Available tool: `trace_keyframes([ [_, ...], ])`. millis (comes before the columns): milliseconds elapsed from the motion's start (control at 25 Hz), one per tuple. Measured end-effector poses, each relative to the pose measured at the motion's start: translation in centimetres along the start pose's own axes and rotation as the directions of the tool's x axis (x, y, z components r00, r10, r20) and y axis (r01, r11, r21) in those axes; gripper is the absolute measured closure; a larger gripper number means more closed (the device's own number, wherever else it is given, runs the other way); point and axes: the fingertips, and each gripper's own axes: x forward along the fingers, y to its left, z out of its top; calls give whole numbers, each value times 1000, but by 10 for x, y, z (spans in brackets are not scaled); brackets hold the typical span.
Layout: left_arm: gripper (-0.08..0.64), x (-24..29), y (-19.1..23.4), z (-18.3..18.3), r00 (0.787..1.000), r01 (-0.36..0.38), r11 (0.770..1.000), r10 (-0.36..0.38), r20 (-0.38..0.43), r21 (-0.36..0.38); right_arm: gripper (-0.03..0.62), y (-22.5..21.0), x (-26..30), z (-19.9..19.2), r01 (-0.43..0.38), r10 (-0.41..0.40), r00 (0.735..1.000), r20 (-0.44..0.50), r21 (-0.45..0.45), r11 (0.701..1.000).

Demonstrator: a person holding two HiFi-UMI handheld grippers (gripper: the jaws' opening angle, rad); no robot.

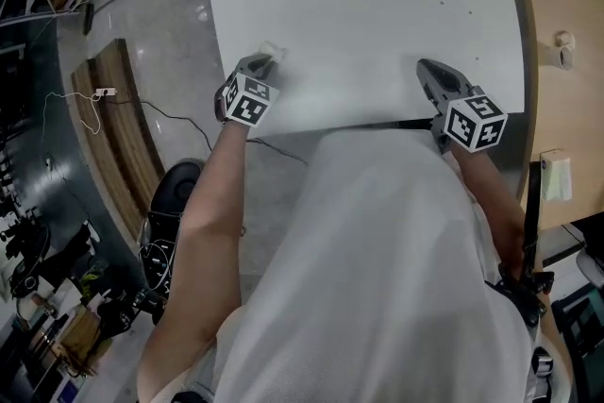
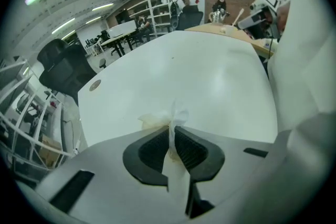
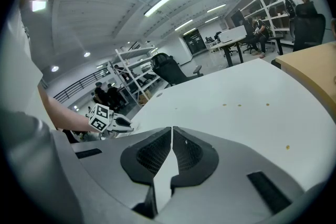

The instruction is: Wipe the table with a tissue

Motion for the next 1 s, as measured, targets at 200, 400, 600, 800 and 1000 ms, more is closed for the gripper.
trace_keyframes([
  [200, 520, 10, -13, 19, 999, 43, 997, -43, -2, 67, 572, 5, 2, -3, 17, -17, 1000, 1, -4, 1000],
  [400, 522, 15, -27, 36, 1000, 29, 997, -30, 8, 73, 572, 9, -2, -2, 42, -42, 999, 15, -20, 999],
  [600, 522, 18, -45, 49, 1000, 21, 994, -23, 17, 110, 572, 16, -3, -1, 57, -56, 998, 27, -29, 998],
  [800, 522, 22, -80, 69, 993, 103, 987, -109, 44, 121, 572, 23, -3, 2, 70, -69, 997, 45, -34, 997],
  [1000, 522, 23, -111, 100, 972, 217, 972, -224, 72, 89, 572, 1, -16, 3, 85, -84, 995, 62, -21, 996],
])
